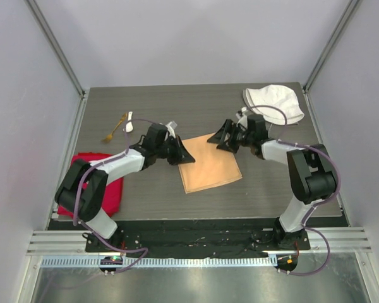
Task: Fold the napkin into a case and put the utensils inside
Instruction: Flatten out the square-folded napkin at the center of the board.
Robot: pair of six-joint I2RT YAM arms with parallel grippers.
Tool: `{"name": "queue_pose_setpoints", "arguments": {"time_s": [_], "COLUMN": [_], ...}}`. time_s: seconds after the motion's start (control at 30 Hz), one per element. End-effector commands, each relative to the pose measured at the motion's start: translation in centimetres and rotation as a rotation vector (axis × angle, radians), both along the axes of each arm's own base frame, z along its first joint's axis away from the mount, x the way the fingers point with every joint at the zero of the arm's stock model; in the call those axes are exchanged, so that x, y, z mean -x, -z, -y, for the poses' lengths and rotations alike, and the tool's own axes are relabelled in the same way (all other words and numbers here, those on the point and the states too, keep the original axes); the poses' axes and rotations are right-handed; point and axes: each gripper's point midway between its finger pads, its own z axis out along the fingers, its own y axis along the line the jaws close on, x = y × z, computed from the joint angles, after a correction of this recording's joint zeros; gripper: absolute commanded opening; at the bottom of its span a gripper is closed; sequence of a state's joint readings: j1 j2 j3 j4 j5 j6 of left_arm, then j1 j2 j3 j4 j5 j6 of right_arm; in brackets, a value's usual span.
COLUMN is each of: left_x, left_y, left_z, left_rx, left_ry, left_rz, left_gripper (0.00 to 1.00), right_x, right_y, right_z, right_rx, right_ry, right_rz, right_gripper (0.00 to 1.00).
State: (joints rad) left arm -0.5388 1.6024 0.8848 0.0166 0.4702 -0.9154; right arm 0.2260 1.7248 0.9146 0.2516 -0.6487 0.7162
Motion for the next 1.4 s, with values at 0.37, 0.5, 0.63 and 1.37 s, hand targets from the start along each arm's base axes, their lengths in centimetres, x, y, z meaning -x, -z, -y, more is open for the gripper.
{"name": "queue_pose_setpoints", "arguments": {"time_s": [0.37,0.5,0.63,1.37], "left_x": [-11.4,-13.5,-14.9,-17.7], "left_y": [3.1,4.3,5.6,-5.2], "left_z": [-2.1,-3.5,-4.4,-8.5], "left_rx": [0.107,0.102,0.095,0.163], "left_ry": [-0.195,-0.231,-0.254,-0.309], "left_rz": [0.007,0.028,0.03,0.34], "left_gripper": [0.0,0.0,0.0,0.61], "right_x": [5.9,7.2,7.9,6.7], "right_y": [4.3,6.8,8.6,8.5], "right_z": [-4.8,-4.4,-3.7,-3.7], "right_rx": [-0.195,-0.21,-0.184,-0.119], "right_ry": [-0.101,-0.071,-0.037,-0.024], "right_rz": [-0.103,-0.179,-0.214,-0.187], "right_gripper": [0.14,0.01,0.01,0.29]}}
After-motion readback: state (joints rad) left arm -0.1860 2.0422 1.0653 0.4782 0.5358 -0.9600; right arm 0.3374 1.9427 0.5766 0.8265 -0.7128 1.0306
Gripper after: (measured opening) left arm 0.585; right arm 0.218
